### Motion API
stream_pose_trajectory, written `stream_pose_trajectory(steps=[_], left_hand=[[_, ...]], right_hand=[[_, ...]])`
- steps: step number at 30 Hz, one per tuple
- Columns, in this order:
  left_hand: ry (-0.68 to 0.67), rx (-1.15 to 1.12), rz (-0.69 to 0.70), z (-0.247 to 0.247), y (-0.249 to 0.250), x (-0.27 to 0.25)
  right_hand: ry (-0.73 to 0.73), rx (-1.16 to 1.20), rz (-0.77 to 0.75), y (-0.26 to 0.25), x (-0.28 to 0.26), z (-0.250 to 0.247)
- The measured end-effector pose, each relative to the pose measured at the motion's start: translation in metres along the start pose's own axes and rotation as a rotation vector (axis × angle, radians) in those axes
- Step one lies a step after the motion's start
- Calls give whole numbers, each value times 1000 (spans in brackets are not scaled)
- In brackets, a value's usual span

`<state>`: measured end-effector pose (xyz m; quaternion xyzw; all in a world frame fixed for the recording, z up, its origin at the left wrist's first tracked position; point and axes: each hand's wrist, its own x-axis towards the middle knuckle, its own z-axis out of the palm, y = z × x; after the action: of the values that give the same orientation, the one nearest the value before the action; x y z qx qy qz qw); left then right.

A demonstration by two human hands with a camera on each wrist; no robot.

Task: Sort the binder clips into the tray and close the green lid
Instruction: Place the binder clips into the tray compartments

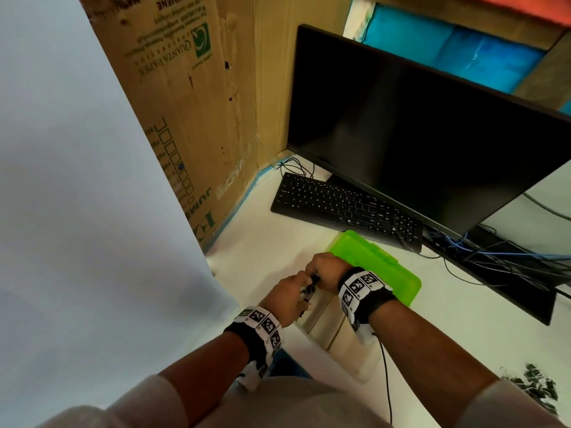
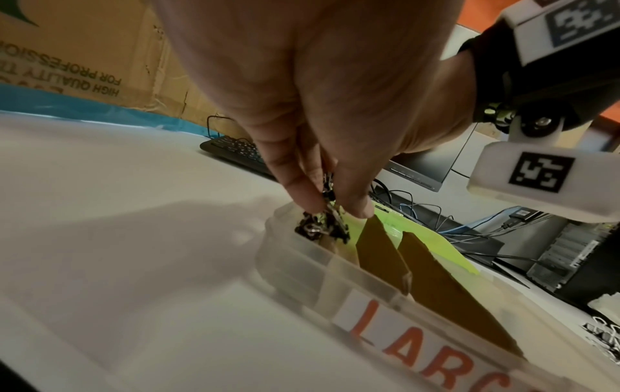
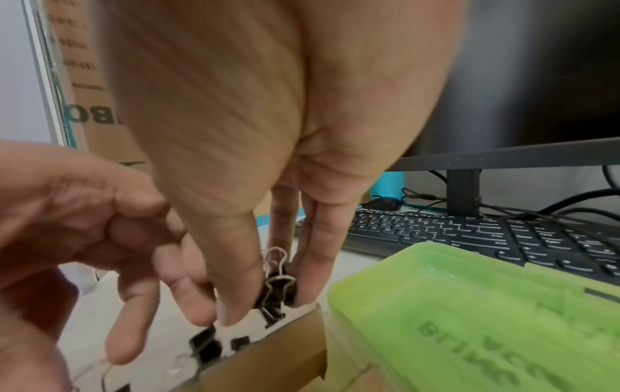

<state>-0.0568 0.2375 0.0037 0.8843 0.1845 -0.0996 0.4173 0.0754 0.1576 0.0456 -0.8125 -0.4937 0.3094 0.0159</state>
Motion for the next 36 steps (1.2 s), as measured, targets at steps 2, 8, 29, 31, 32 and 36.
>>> stream_pose_trajectory(steps=[2,8,29,31,32,36], left_hand=[[4,5,8,0,-1,-2],[29,-19,21,-3,-5,-6],[59,162,313,24,47,25],[-22,173,356,44,63,29],[-61,189,373,54,71,30],[-277,140,464,95,103,31]], right_hand=[[7,7,14,1,1,0],[18,66,68,2,6,3],[366,381,184,66,-68,27],[451,458,276,91,-97,37],[488,496,339,103,-113,43],[509,516,535,148,-177,74]])
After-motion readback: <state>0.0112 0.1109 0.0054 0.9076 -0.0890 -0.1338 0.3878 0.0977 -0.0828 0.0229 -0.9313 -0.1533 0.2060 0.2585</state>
